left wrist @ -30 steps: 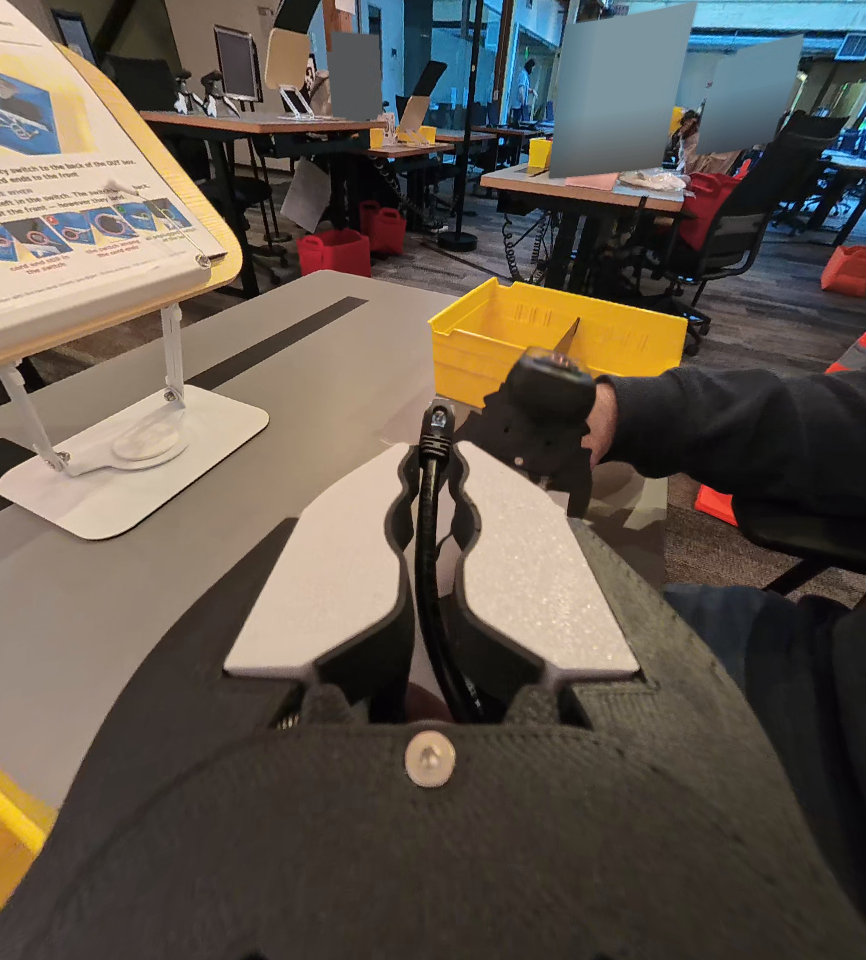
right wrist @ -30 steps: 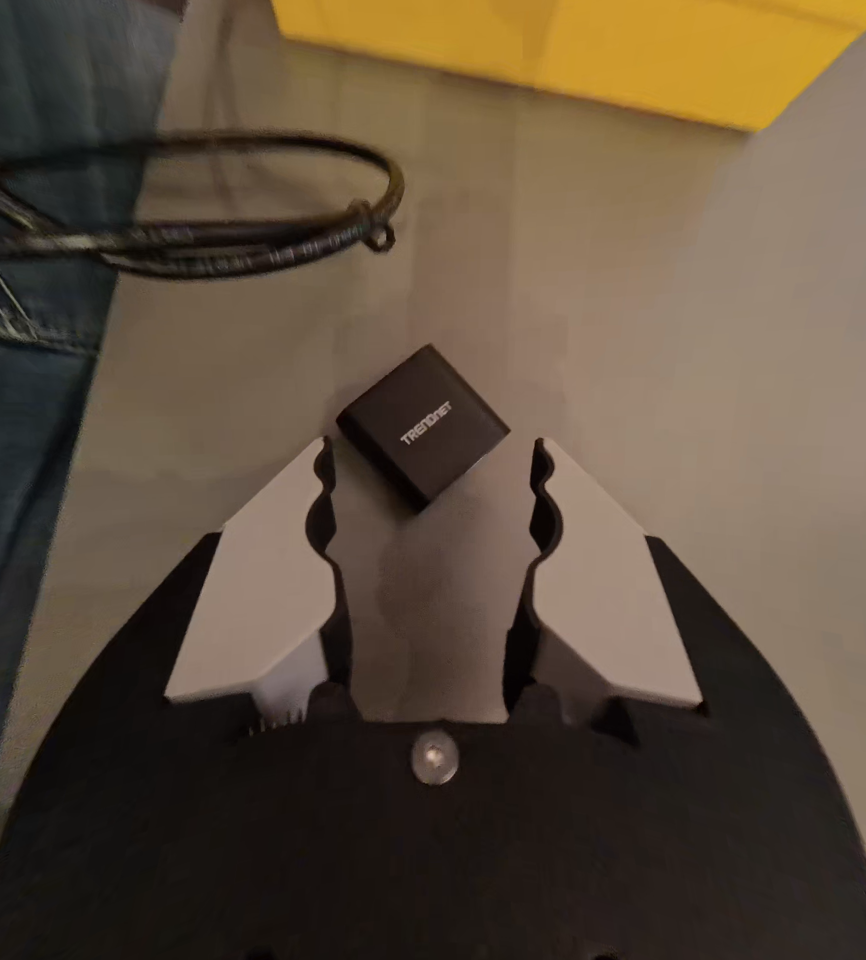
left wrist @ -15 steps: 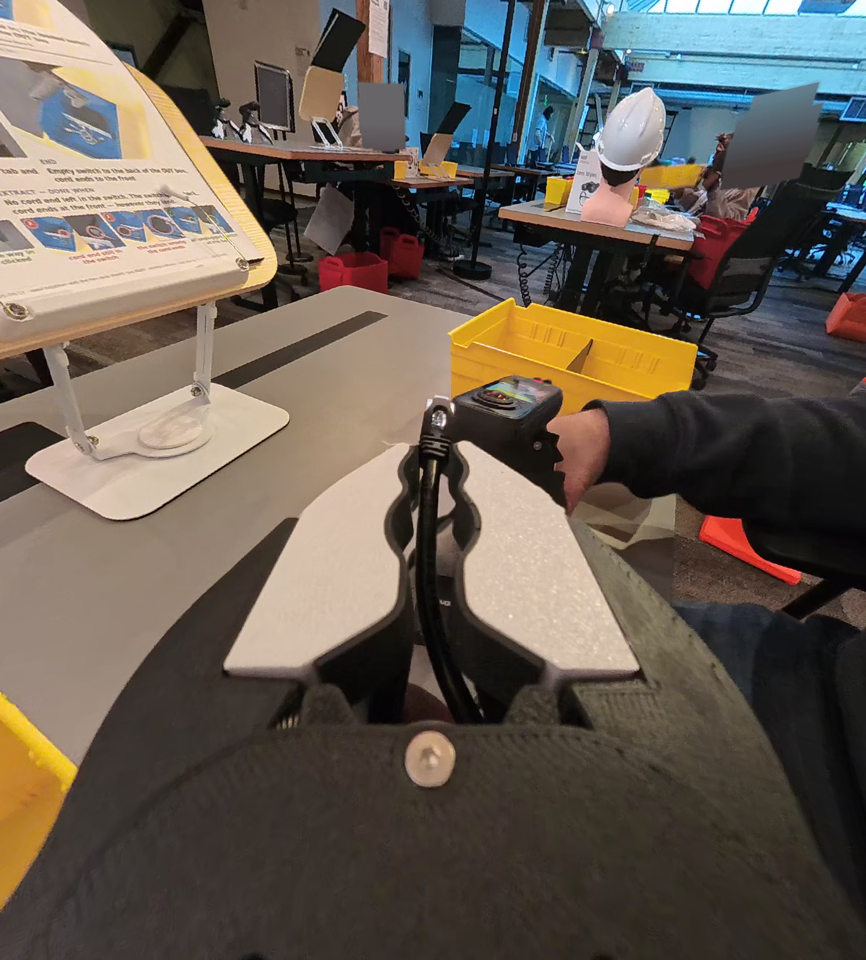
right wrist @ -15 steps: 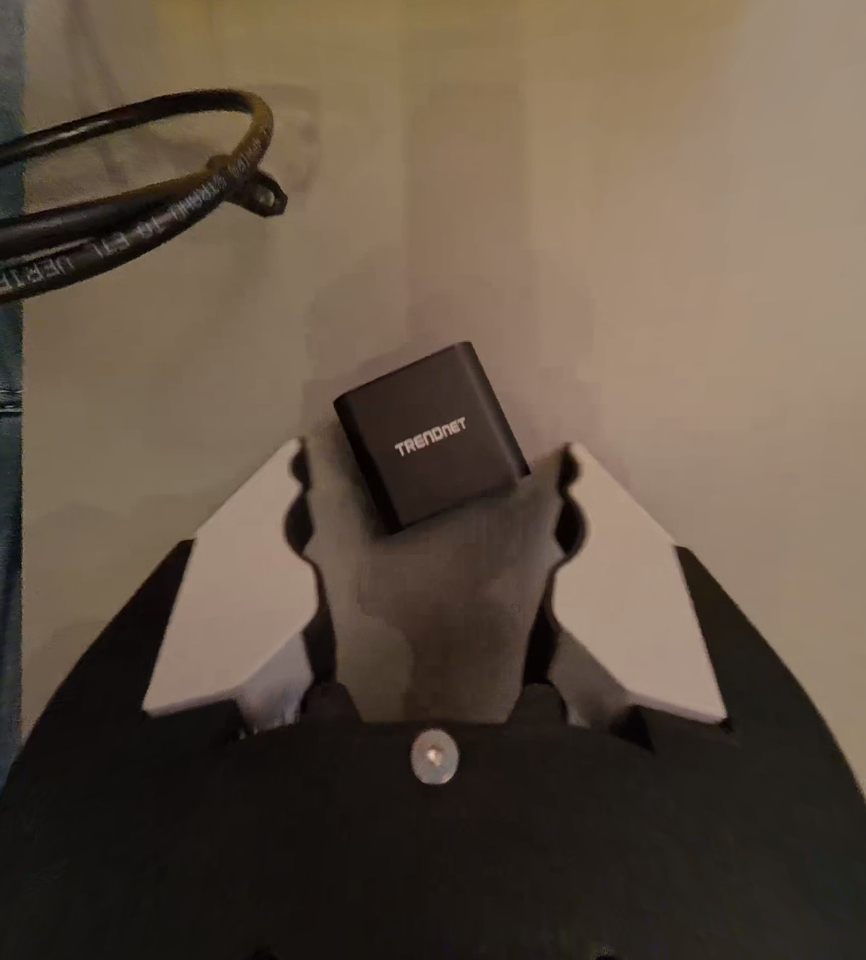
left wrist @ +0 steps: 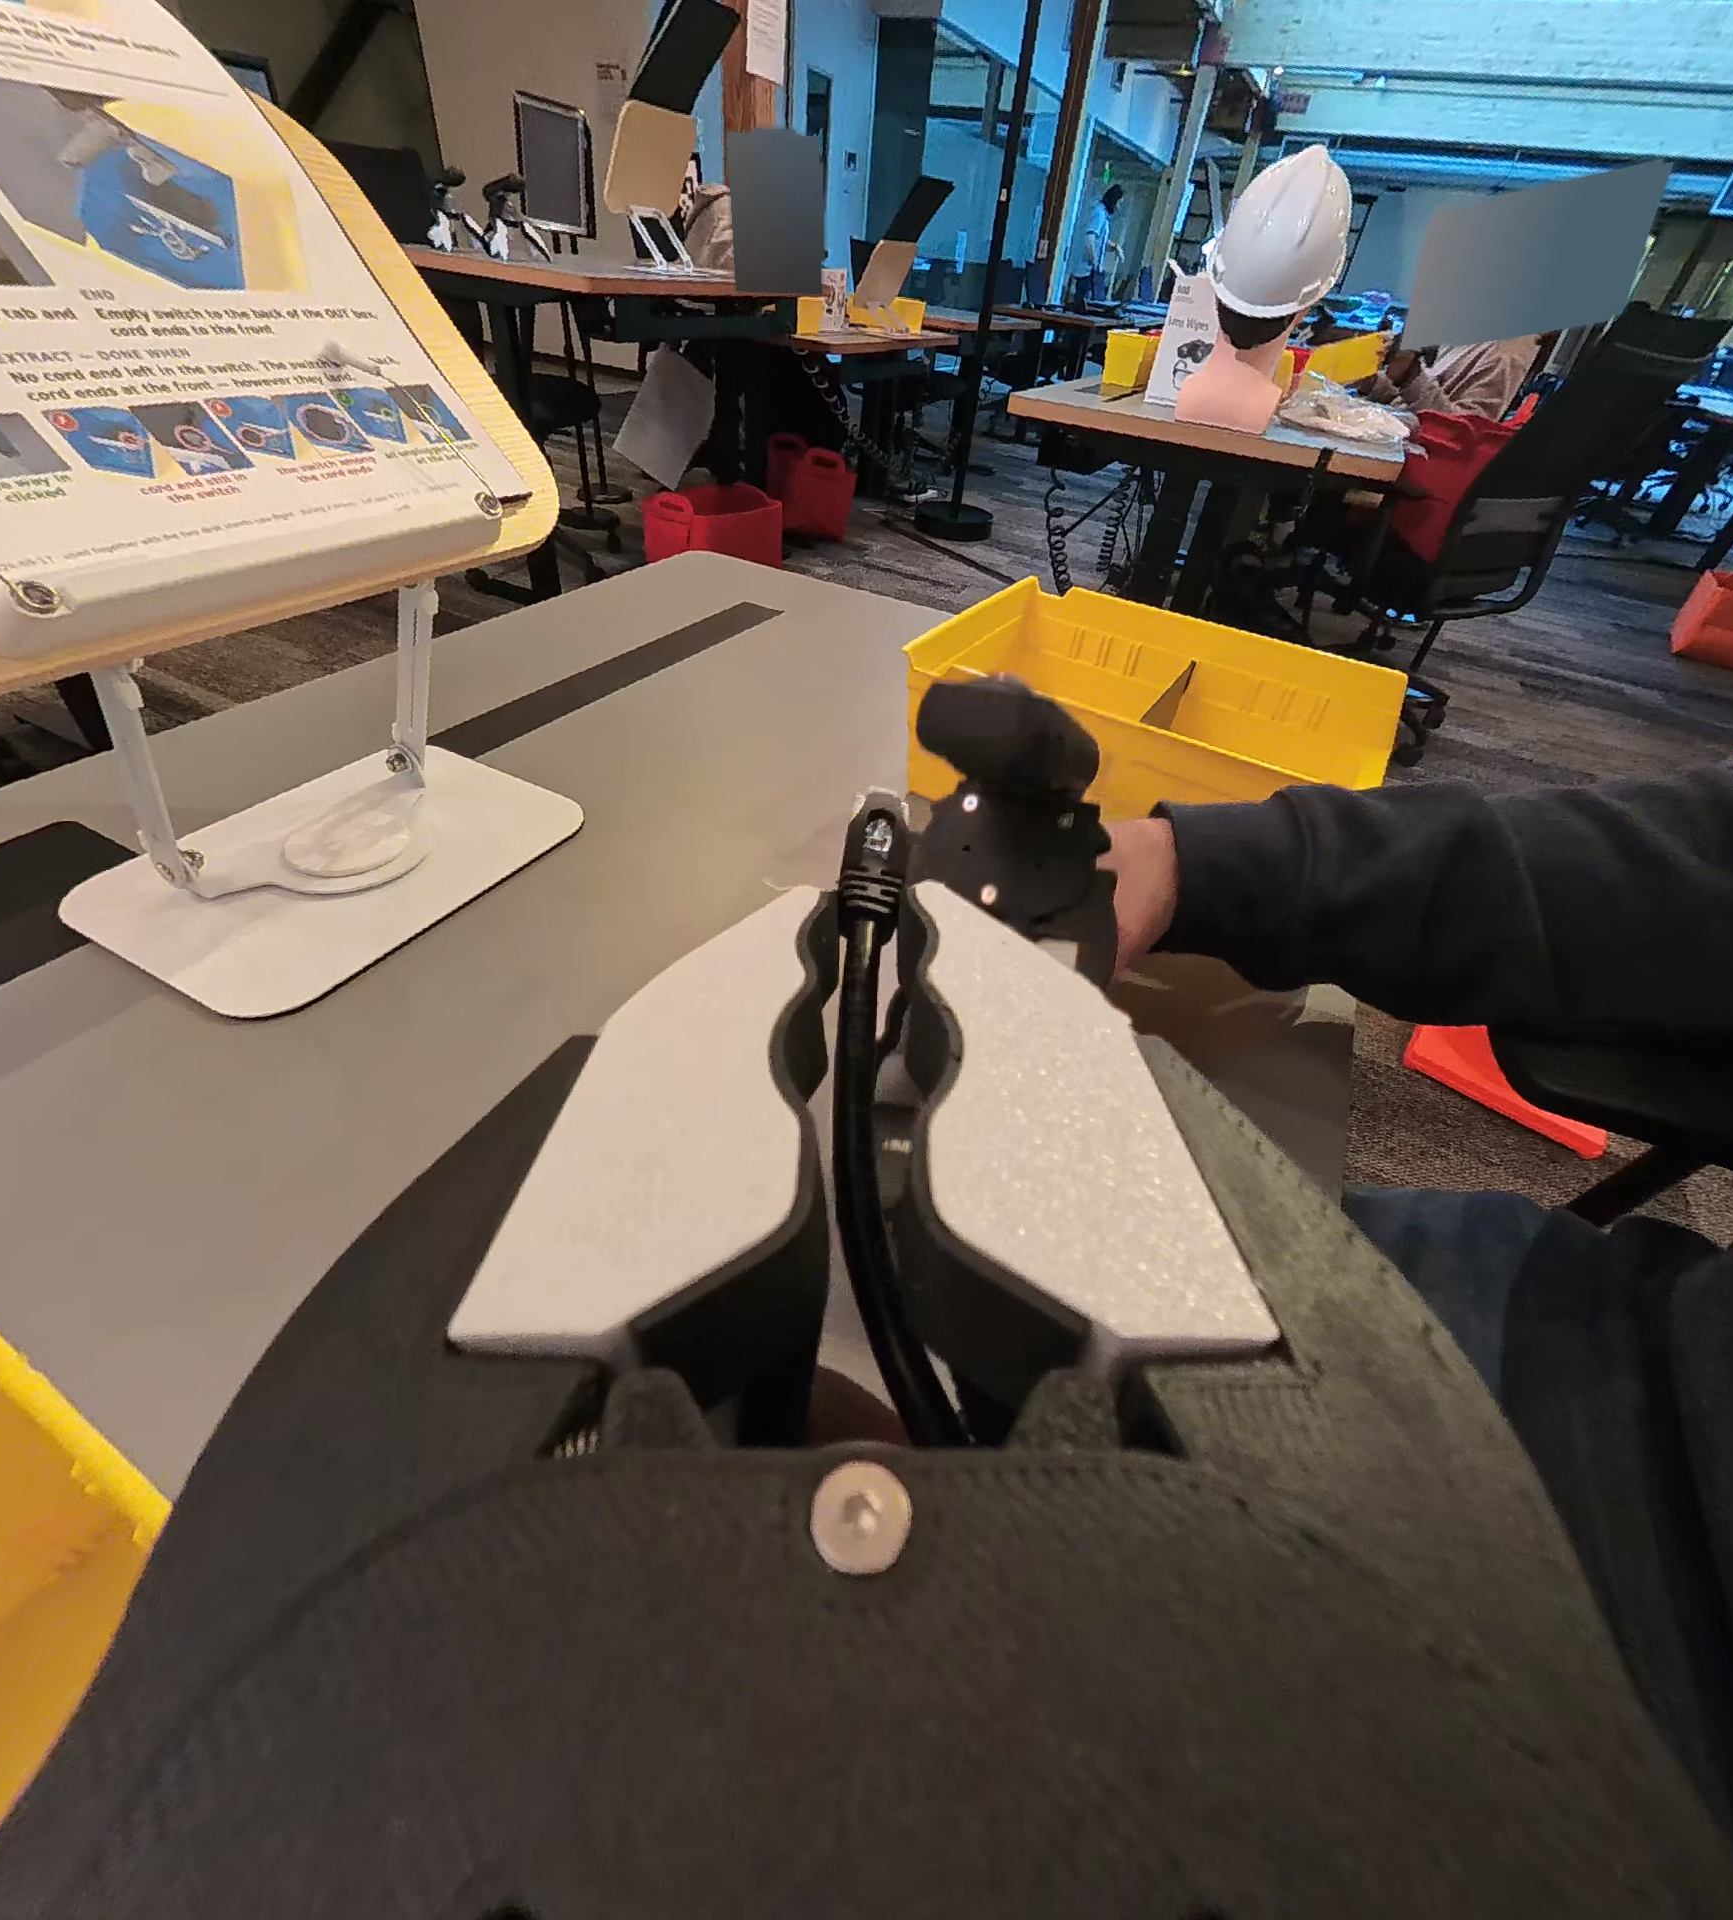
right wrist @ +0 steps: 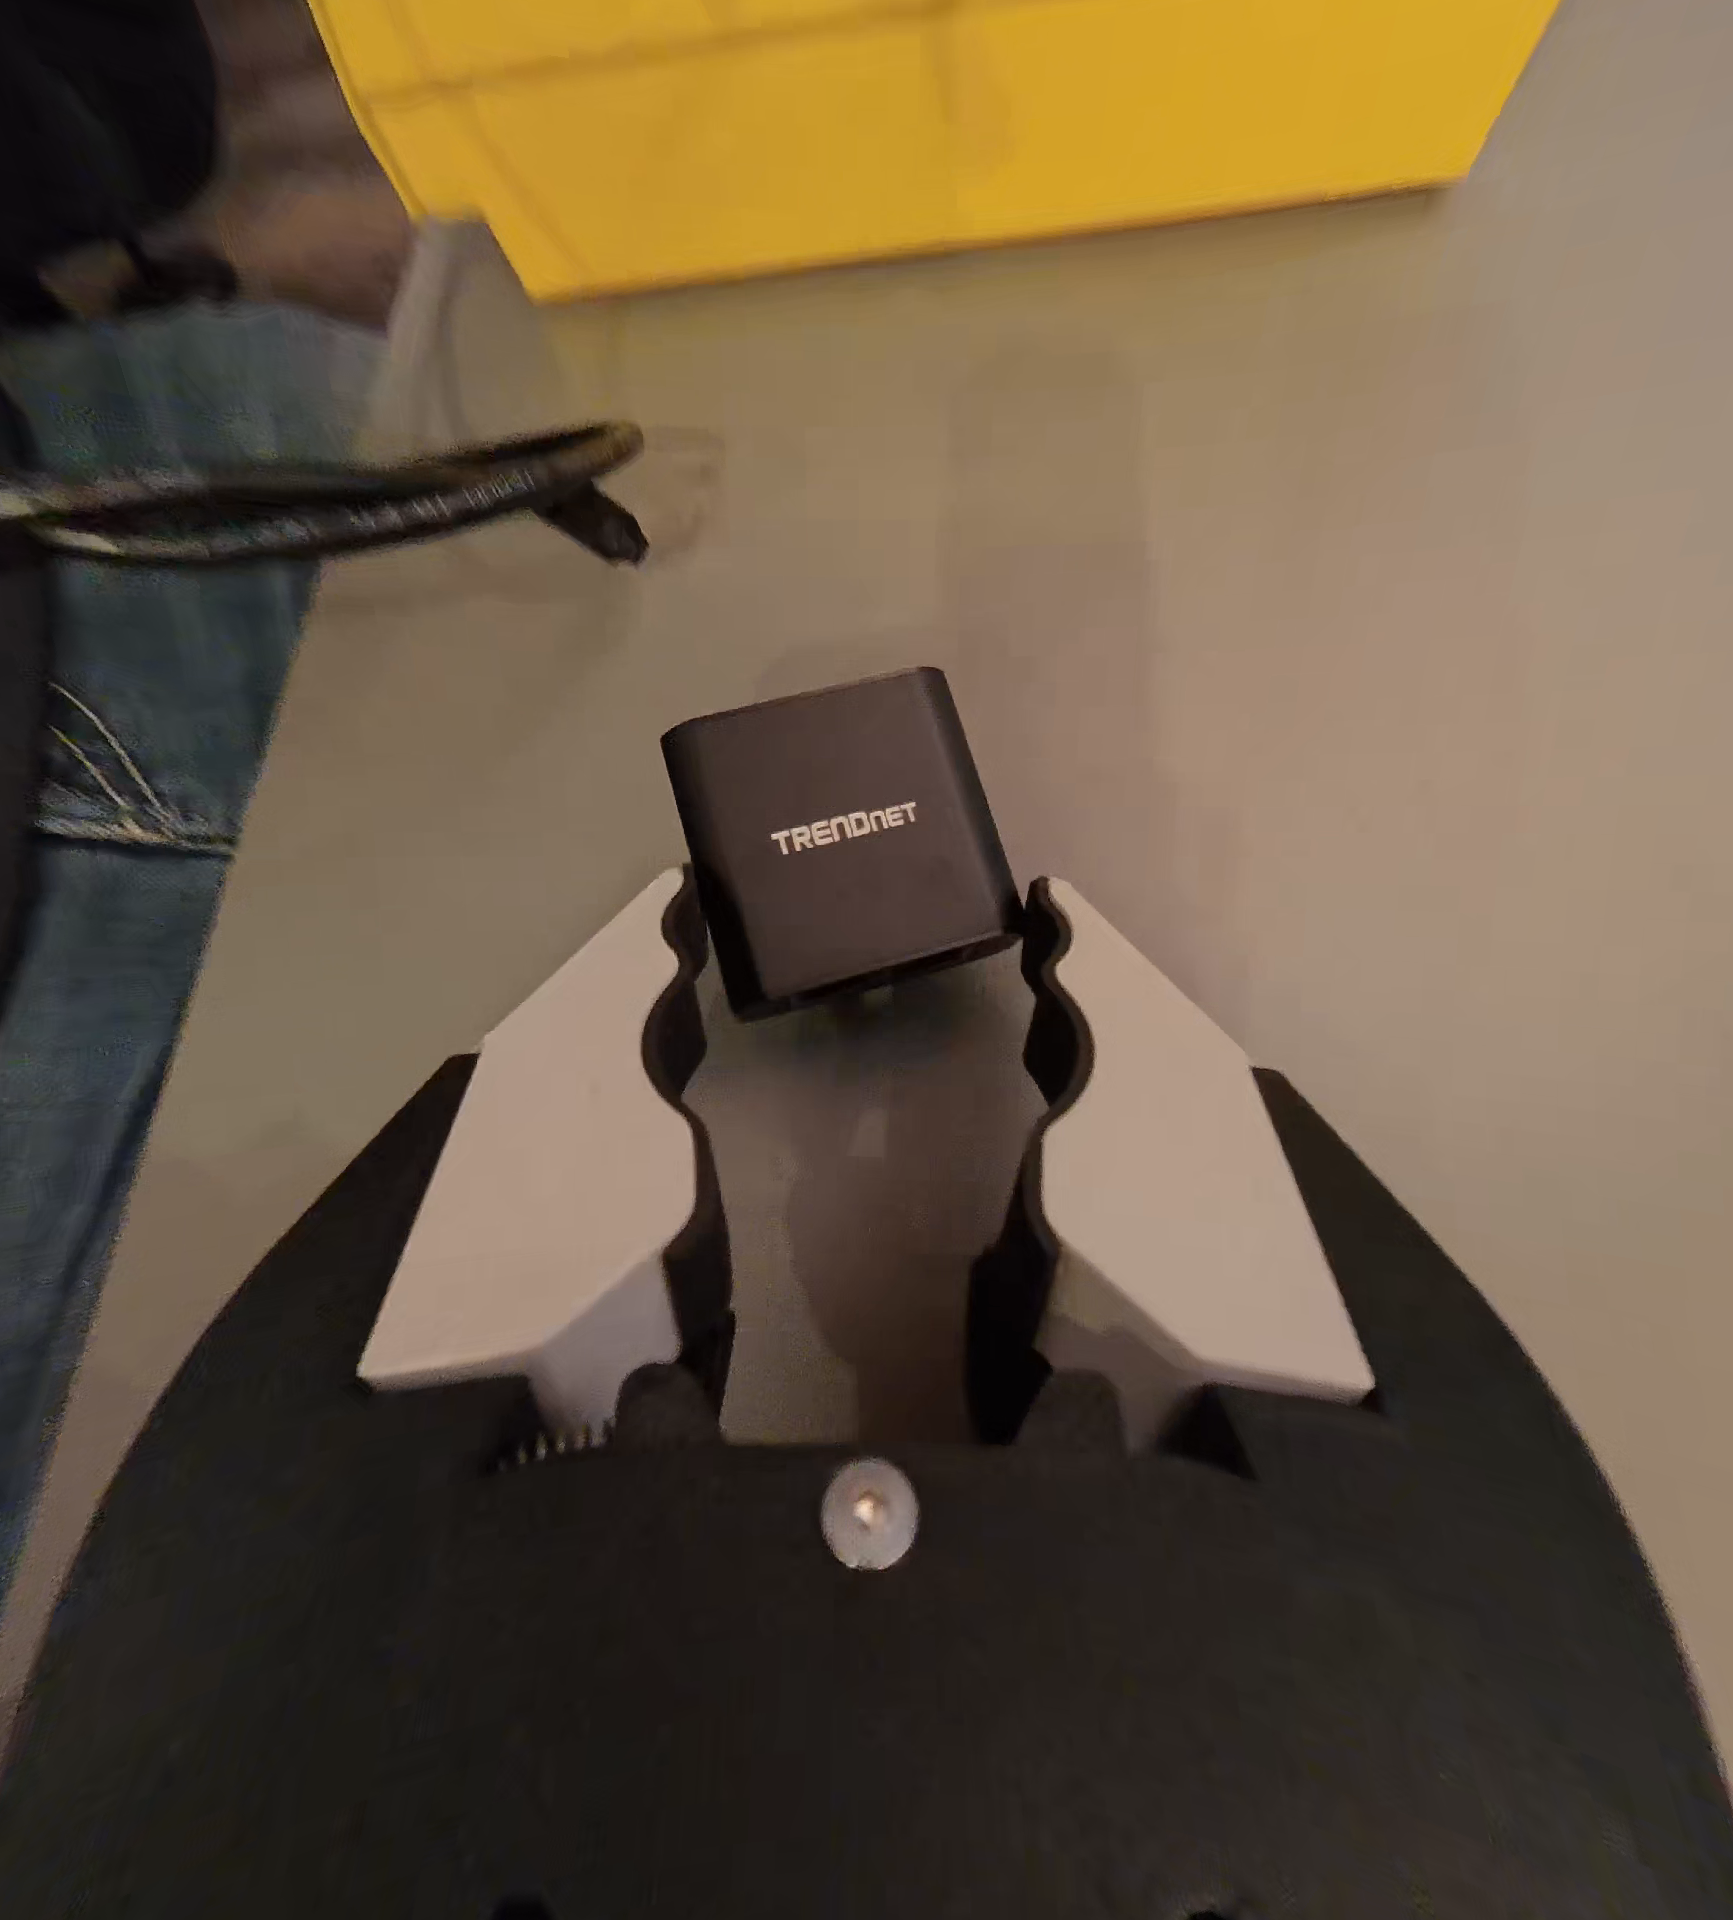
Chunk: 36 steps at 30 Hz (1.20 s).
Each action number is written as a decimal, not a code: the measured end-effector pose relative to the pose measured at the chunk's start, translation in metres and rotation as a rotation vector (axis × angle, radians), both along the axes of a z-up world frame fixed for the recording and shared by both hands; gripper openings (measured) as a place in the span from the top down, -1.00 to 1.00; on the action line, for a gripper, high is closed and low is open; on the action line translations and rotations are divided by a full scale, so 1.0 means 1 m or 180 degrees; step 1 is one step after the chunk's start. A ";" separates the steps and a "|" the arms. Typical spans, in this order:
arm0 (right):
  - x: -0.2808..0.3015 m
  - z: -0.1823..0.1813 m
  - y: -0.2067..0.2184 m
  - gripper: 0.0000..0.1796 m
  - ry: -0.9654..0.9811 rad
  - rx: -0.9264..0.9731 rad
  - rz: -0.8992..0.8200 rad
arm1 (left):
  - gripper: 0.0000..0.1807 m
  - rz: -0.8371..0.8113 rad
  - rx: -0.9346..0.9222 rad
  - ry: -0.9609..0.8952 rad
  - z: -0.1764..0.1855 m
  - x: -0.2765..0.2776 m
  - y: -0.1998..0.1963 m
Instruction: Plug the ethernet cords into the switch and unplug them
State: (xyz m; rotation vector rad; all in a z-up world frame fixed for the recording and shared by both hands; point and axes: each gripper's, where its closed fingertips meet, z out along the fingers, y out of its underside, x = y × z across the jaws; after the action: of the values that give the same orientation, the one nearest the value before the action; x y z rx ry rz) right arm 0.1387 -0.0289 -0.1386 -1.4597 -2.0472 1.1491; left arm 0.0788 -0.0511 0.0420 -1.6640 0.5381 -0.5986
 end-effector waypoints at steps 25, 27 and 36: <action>0.010 0.132 0.028 0.33 0.0626 0.0464 -0.0546 | 0.88 -0.0253 -0.0365 0.0652 -0.029 0.038 0.010; 0.010 0.133 0.028 0.33 0.0614 0.0475 -0.0549 | 0.88 -0.0290 -0.0365 0.0662 -0.029 0.040 0.009; 0.015 0.132 0.023 0.33 0.0523 0.0556 -0.0407 | 0.88 -0.0436 -0.0353 0.0756 -0.031 0.049 0.007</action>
State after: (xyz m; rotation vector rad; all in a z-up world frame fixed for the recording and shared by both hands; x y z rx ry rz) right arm 0.1537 -0.0061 -0.0071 -1.3440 -1.8635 0.9787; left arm 0.1283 -0.0443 0.0114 -1.8261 0.8083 -0.5405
